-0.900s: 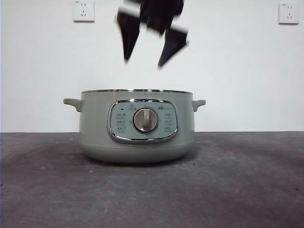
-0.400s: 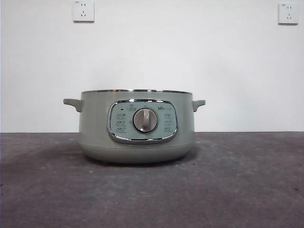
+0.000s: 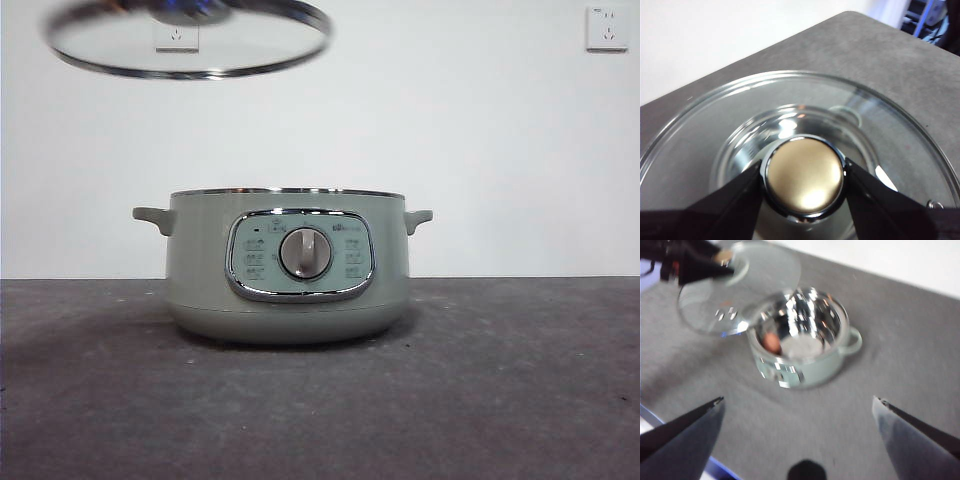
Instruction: Pick up the egg,open the lid,put the egg in the pot,close the lid
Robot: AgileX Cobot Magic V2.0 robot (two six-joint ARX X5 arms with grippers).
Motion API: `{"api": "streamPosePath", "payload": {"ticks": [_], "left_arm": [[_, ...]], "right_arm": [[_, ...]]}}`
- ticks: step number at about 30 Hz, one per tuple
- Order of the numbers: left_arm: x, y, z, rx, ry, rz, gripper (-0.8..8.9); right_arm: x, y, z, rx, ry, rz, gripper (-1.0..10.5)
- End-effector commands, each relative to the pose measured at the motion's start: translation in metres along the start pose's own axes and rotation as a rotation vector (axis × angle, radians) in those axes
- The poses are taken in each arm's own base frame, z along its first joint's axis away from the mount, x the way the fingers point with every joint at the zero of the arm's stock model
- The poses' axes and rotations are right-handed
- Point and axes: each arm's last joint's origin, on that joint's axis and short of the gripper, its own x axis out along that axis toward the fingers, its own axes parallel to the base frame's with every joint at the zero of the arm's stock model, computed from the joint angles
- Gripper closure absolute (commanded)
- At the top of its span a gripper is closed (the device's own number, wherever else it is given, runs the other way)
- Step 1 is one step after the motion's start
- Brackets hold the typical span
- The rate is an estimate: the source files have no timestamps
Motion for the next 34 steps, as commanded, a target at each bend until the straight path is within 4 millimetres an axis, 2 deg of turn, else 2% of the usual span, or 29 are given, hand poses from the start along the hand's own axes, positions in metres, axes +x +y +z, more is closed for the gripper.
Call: {"api": "streamPosePath", "payload": {"ticks": [1,9,13,17,26,34], "left_arm": [[0.016,-0.002,0.006,0.014,-0.054,-0.024,8.21],[0.075,0.004,-0.008,0.018,-0.018,0.007,8.21],[0.097,0.009,-0.016,0.014,-0.009,0.006,8.21],[0.112,0.013,-0.024,0.007,-0.002,0.006,8.21],[0.121,0.013,-0.026,0.009,-0.015,0.002,8.22],[0.137,0.011,-0.037,-0.005,0.032,-0.015,8.22]], "right_arm": [[0.0,-0.002,-0.034,0.087,0.068,-0.024,4.5],[-0.016,-0.006,-0.116,0.249,0.045,-0.041,4.5],[-0.02,-0.007,-0.139,0.298,0.023,-0.039,4.5],[-0.014,-0.007,-0.144,0.298,0.041,-0.058,4.5],[-0.012,-0.008,-0.145,0.296,0.046,-0.085,4.5],[-0.012,-0.008,-0.145,0.295,0.046,-0.085,4.5]]}}
